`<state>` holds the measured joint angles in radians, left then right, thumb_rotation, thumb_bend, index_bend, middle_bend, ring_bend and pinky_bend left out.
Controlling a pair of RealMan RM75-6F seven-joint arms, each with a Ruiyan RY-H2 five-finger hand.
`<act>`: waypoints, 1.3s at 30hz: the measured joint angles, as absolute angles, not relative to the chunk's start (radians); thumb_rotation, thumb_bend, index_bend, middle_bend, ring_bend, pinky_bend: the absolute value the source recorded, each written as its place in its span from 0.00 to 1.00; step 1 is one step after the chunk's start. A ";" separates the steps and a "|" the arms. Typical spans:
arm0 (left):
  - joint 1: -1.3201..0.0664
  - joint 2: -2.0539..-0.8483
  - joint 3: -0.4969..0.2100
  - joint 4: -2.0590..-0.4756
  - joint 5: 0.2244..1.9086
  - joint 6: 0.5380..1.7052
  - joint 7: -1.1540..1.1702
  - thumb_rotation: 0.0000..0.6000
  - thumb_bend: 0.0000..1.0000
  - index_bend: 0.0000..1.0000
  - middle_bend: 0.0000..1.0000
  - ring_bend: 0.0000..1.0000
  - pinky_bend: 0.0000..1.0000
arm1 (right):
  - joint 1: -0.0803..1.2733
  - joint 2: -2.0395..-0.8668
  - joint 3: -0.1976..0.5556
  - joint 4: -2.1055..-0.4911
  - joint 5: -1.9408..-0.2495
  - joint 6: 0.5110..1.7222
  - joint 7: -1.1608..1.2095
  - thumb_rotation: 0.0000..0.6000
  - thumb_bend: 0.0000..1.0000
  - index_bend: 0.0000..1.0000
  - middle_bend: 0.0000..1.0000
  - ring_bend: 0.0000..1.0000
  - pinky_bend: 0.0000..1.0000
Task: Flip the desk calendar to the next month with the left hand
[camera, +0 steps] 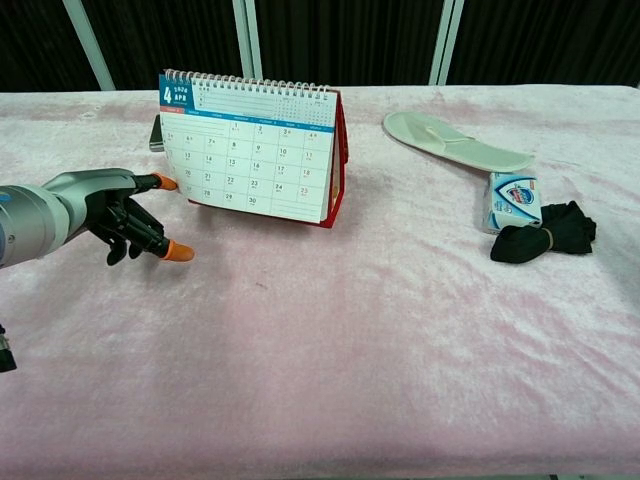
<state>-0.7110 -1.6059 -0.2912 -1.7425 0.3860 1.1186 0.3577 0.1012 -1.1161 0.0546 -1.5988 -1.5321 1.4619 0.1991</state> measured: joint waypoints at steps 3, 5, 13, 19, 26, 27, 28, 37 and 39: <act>-0.712 -1.606 -0.290 -1.752 0.391 1.120 0.360 1.00 0.22 0.00 0.76 0.69 0.76 | 0.101 -1.116 0.054 -1.599 -1.532 1.462 0.199 1.00 0.02 0.00 0.00 0.00 0.10; -0.713 -1.606 -0.289 -1.760 0.397 1.122 0.361 1.00 0.22 0.00 0.76 0.69 0.76 | 0.101 -1.116 0.055 -1.598 -1.532 1.462 0.200 1.00 0.02 0.00 0.00 0.00 0.10; -0.720 -1.605 -0.290 -1.811 0.424 1.139 0.372 1.00 0.22 0.00 0.76 0.69 0.76 | 0.101 -1.115 0.054 -1.598 -1.534 1.463 0.200 1.00 0.02 0.00 0.00 0.00 0.10; -0.723 -1.598 -0.278 -1.871 0.474 1.169 0.392 1.00 0.22 0.00 0.72 0.64 0.74 | 0.100 -1.113 0.054 -1.596 -1.532 1.464 0.205 1.00 0.02 0.00 0.00 0.00 0.10; -0.717 -1.585 -0.232 -1.925 0.628 1.227 0.428 1.00 0.22 0.00 0.52 0.43 0.55 | 0.095 -1.111 0.052 -1.595 -1.537 1.472 0.205 1.00 0.02 0.00 0.00 0.00 0.10; -0.716 -1.583 -0.222 -1.933 0.662 1.240 0.439 1.00 0.22 0.00 0.51 0.42 0.55 | 0.094 -1.110 0.052 -1.595 -1.537 1.472 0.205 1.00 0.02 0.00 0.00 0.00 0.10; -0.716 -1.581 -0.214 -1.938 0.689 1.250 0.448 1.00 0.22 0.00 0.51 0.42 0.55 | 0.094 -1.110 0.051 -1.596 -1.537 1.473 0.205 1.00 0.02 0.00 0.00 0.00 0.10; -0.719 -1.569 -0.144 -1.949 0.965 1.334 0.562 1.00 0.21 0.03 0.43 0.35 0.44 | 0.093 -1.109 0.053 -1.596 -1.533 1.471 0.206 1.00 0.02 0.00 0.00 0.00 0.10; -0.723 -1.569 -0.137 -1.939 1.019 1.352 0.593 1.00 0.21 0.03 0.42 0.34 0.43 | 0.093 -1.109 0.054 -1.596 -1.531 1.470 0.208 1.00 0.02 0.00 0.00 0.00 0.10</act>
